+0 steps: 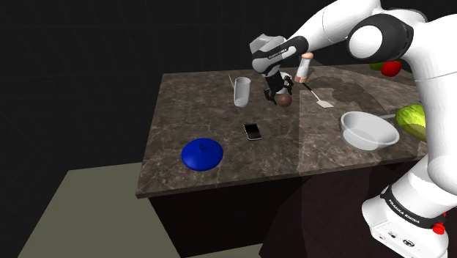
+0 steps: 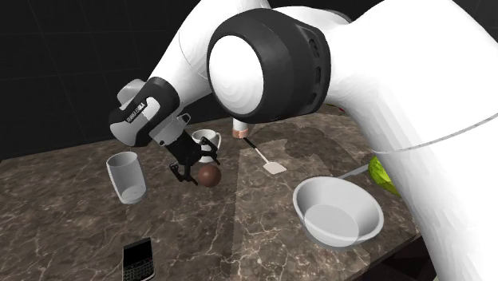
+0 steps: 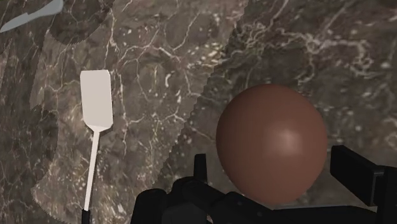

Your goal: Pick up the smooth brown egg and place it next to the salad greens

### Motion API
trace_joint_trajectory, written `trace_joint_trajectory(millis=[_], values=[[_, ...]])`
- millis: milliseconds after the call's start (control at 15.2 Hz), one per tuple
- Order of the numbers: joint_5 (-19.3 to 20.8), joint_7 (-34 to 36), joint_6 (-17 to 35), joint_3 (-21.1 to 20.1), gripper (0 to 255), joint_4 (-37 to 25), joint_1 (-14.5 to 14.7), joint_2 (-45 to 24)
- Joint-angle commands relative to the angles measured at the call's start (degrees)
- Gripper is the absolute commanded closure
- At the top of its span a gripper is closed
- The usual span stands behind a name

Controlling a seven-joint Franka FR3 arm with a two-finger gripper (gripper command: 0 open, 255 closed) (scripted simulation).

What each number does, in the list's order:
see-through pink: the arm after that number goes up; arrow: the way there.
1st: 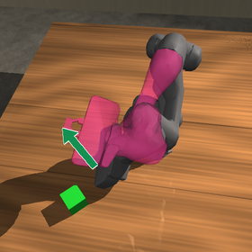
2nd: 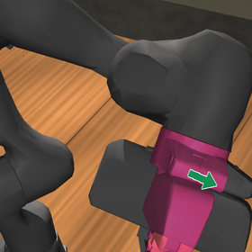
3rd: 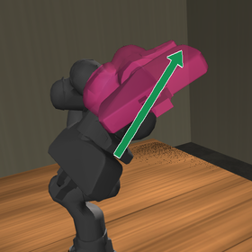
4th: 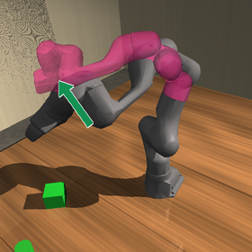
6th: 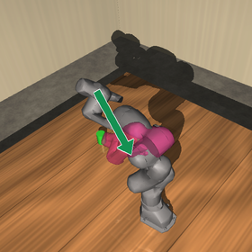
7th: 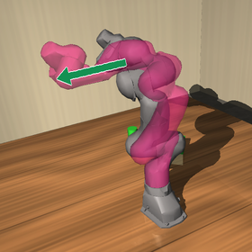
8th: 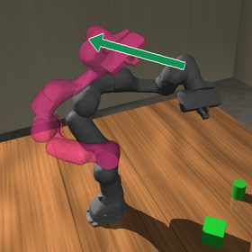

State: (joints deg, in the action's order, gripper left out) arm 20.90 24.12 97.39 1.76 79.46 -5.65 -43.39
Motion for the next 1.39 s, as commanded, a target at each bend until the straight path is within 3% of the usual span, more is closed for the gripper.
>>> trace_joint_trajectory(millis=[0,264,330,924,1320], values=[[0.0,0.0,0.1,0.0,0,0.1,0.0,0.0],[0.0,0.0,0.1,0.0,0,0.1,0.0,0.0],[0.0,0.0,0.1,0.0,255,0.1,0.0,0.0],[0.0,0.0,0.1,0.0,255,0.1,0.0,0.0],[-0.1,-1.0,-2.8,0.0,255,-0.7,0.1,2.3]])
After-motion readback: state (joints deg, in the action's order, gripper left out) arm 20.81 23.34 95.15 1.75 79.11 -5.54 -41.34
